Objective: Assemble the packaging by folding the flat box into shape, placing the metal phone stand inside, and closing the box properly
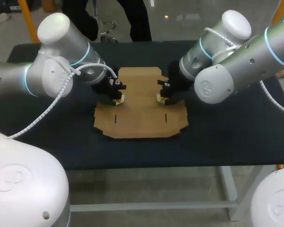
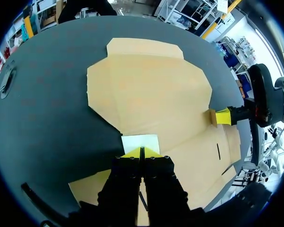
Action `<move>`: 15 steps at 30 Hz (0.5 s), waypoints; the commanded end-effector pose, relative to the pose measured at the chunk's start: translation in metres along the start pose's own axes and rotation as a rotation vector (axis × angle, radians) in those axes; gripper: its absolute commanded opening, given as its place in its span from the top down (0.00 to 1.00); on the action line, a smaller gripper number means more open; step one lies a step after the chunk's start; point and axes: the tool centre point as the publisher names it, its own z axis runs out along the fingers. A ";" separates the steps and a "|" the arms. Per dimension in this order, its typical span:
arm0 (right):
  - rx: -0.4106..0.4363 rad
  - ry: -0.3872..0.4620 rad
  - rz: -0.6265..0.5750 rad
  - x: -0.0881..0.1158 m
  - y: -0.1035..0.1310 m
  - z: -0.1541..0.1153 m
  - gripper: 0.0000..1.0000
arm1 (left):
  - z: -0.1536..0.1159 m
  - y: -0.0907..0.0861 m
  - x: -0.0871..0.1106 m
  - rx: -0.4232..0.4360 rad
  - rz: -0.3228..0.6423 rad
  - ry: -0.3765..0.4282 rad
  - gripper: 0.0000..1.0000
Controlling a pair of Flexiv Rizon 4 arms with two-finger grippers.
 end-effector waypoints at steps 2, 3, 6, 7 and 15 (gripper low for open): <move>-0.003 -0.037 0.002 0.003 0.001 0.007 1.00 | 0.004 -0.003 0.005 -0.002 0.000 -0.017 1.00; -0.002 -0.045 0.004 0.003 0.002 0.007 1.00 | 0.005 -0.003 0.005 -0.003 0.001 -0.017 1.00; 0.000 -0.052 0.007 0.003 0.002 0.009 1.00 | 0.006 -0.003 0.007 -0.007 0.007 -0.017 1.00; 0.000 -0.055 0.008 0.003 0.002 0.010 1.00 | 0.007 -0.003 0.008 -0.009 0.010 -0.017 1.00; 0.005 -0.078 0.014 0.002 0.003 0.014 1.00 | 0.012 -0.002 0.010 -0.018 0.015 -0.021 1.00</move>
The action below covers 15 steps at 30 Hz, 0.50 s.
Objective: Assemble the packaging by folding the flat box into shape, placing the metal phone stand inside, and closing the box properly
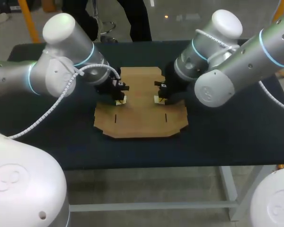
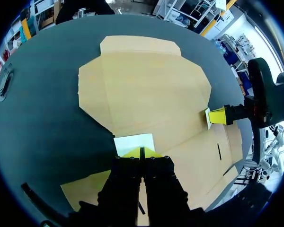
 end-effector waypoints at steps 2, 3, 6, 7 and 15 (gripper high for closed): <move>-0.001 -0.029 0.004 0.002 0.001 0.006 1.00 | 0.006 -0.002 0.003 -0.009 -0.004 -0.016 1.00; 0.001 -0.034 0.005 0.002 0.001 0.007 1.00 | 0.007 -0.002 0.003 -0.012 -0.005 -0.018 1.00; 0.006 -0.056 0.014 0.001 0.000 0.010 1.00 | 0.011 -0.002 0.001 -0.024 -0.012 -0.027 1.00; 0.007 -0.065 0.018 0.001 0.000 0.011 1.00 | 0.012 -0.002 0.000 -0.029 -0.017 -0.031 1.00; 0.023 -0.102 0.042 -0.003 -0.002 0.018 1.00 | 0.019 -0.001 -0.005 -0.059 -0.039 -0.045 1.00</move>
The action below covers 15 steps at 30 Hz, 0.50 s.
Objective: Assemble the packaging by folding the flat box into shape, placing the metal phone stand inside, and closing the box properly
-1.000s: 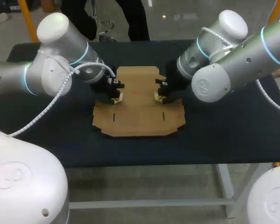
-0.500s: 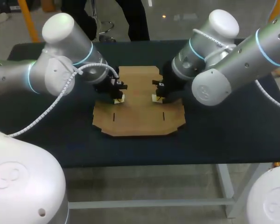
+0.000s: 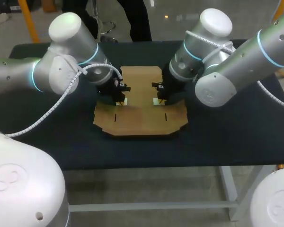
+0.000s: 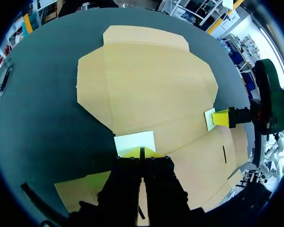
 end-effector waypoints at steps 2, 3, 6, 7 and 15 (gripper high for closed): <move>0.004 -0.017 0.008 0.001 0.000 0.009 1.00 | 0.008 -0.003 0.001 -0.015 -0.003 -0.025 1.00; 0.001 -0.014 0.010 0.001 0.000 0.008 1.00 | 0.007 -0.003 0.001 -0.015 -0.004 -0.026 1.00; -0.017 -0.004 0.016 0.001 -0.001 0.000 1.00 | 0.001 -0.002 0.001 -0.006 -0.005 -0.031 1.00; -0.026 0.003 0.020 0.000 -0.001 -0.003 1.00 | -0.001 -0.002 0.001 -0.001 -0.002 -0.031 1.00; -0.063 0.065 0.038 -0.005 -0.003 -0.026 1.00 | -0.021 0.001 0.002 0.029 0.000 -0.024 1.00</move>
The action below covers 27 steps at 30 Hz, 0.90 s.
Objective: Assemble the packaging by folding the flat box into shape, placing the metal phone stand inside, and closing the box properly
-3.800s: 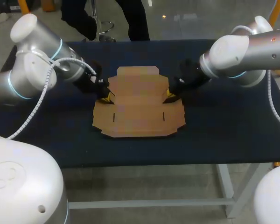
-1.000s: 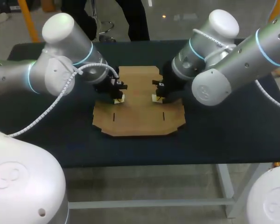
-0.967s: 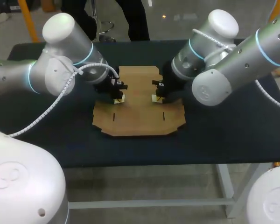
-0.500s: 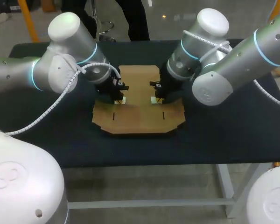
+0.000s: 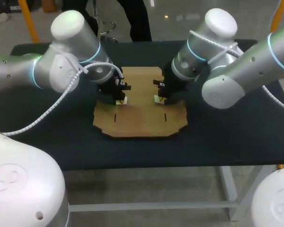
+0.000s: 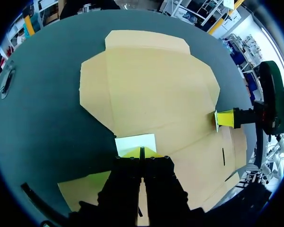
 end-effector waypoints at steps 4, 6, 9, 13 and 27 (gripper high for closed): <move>-0.018 0.051 0.015 -0.011 -0.005 -0.023 1.00 | -0.026 0.006 0.000 0.015 -0.012 -0.004 1.00; -0.010 0.063 0.018 -0.014 -0.004 -0.026 1.00 | -0.030 0.005 -0.002 0.008 -0.020 0.001 1.00; -0.004 0.059 0.021 -0.016 -0.004 -0.026 1.00 | -0.034 0.004 -0.005 0.002 -0.029 0.003 1.00; 0.007 0.065 0.021 -0.021 -0.005 -0.026 1.00 | -0.035 0.004 -0.011 -0.010 -0.050 -0.002 1.00; -0.002 0.072 0.028 -0.036 -0.010 -0.051 1.00 | -0.060 0.018 -0.017 -0.020 -0.110 -0.103 1.00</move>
